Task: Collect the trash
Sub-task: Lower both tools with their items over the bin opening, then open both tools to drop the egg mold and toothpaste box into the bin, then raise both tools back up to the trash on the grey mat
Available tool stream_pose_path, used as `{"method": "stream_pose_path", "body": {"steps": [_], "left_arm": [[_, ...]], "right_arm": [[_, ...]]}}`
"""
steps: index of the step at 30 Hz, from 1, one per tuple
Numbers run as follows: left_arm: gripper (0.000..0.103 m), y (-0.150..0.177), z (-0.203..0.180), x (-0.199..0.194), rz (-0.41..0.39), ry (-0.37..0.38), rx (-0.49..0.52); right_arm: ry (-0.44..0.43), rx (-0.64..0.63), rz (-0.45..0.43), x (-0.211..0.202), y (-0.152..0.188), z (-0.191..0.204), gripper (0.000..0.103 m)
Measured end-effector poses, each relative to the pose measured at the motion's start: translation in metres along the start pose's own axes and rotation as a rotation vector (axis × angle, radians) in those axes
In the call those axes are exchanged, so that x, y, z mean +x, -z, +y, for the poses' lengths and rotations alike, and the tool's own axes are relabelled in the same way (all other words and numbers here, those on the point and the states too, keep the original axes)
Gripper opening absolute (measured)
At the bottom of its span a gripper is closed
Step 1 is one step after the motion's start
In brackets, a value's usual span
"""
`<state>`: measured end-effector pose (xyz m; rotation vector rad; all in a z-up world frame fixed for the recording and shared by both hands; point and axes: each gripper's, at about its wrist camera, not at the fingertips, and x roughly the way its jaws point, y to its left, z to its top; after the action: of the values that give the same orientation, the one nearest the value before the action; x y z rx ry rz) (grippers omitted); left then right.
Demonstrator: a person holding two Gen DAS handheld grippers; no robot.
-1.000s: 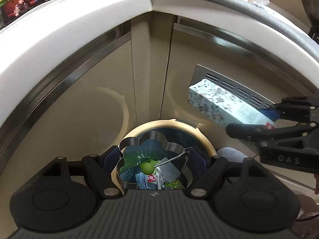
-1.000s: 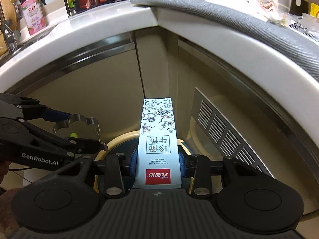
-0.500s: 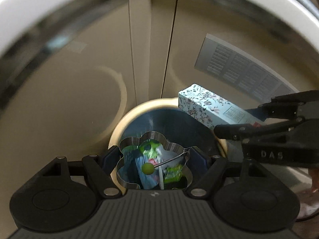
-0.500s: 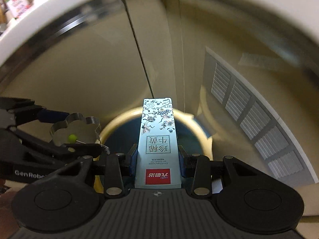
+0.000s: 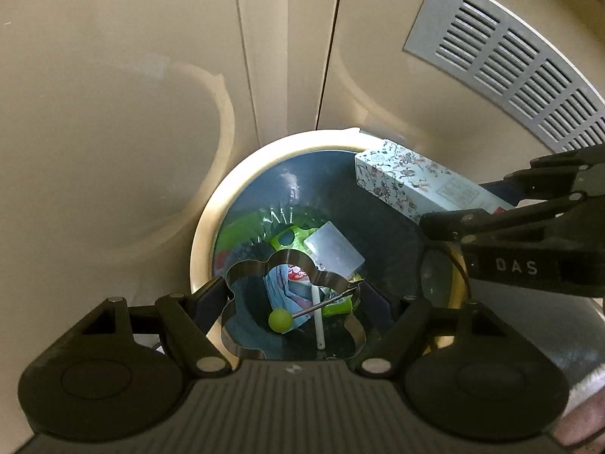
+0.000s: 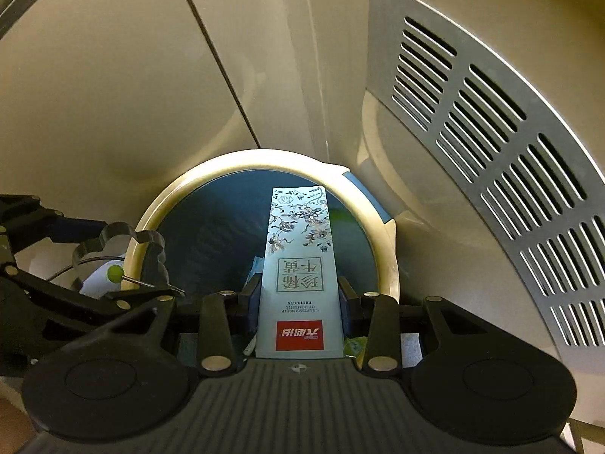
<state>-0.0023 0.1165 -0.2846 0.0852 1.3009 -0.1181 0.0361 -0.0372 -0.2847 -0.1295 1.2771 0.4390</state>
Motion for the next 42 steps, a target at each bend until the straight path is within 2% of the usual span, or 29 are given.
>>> {"method": "stream_pose_path", "body": {"steps": [8, 15, 17, 18, 19, 23, 28, 32, 38, 42], "left_arm": [[0.082, 0.000, -0.007, 0.009, 0.027, -0.009, 0.014], [0.082, 0.000, -0.006, 0.021, 0.038, -0.005, 0.001], [0.083, -0.001, -0.006, 0.022, 0.036, 0.000, 0.000], [0.084, -0.002, -0.005, 0.022, 0.035, 0.007, -0.001], [0.087, -0.002, -0.005, 0.025, 0.034, 0.014, -0.003], [0.101, -0.001, -0.004, 0.018, 0.023, 0.016, -0.004], [0.103, 0.001, -0.008, -0.007, -0.035, 0.041, 0.037], [0.103, 0.010, -0.012, -0.044, -0.141, 0.068, 0.071], [0.103, 0.032, -0.006, -0.105, -0.312, 0.112, 0.054], [0.103, 0.041, -0.004, -0.129, -0.369, 0.098, 0.052]], "right_arm": [[-0.040, 0.026, -0.005, 0.003, -0.001, -0.007, 0.041], [-0.043, -0.002, 0.040, 0.010, -0.002, -0.005, 0.044], [-0.045, -0.012, 0.040, 0.011, -0.002, -0.002, 0.059], [-0.040, -0.017, 0.035, 0.010, -0.001, -0.001, 0.072], [-0.031, -0.026, 0.024, 0.008, -0.001, 0.002, 0.081], [0.008, -0.084, -0.022, -0.009, 0.002, 0.010, 0.083], [0.042, -0.158, -0.125, -0.052, 0.010, 0.017, 0.083], [0.069, -0.197, -0.240, -0.095, 0.018, 0.018, 0.083], [0.085, -0.181, -0.425, -0.164, 0.043, 0.021, 0.089], [0.099, -0.168, -0.482, -0.192, 0.055, 0.022, 0.090]]}}
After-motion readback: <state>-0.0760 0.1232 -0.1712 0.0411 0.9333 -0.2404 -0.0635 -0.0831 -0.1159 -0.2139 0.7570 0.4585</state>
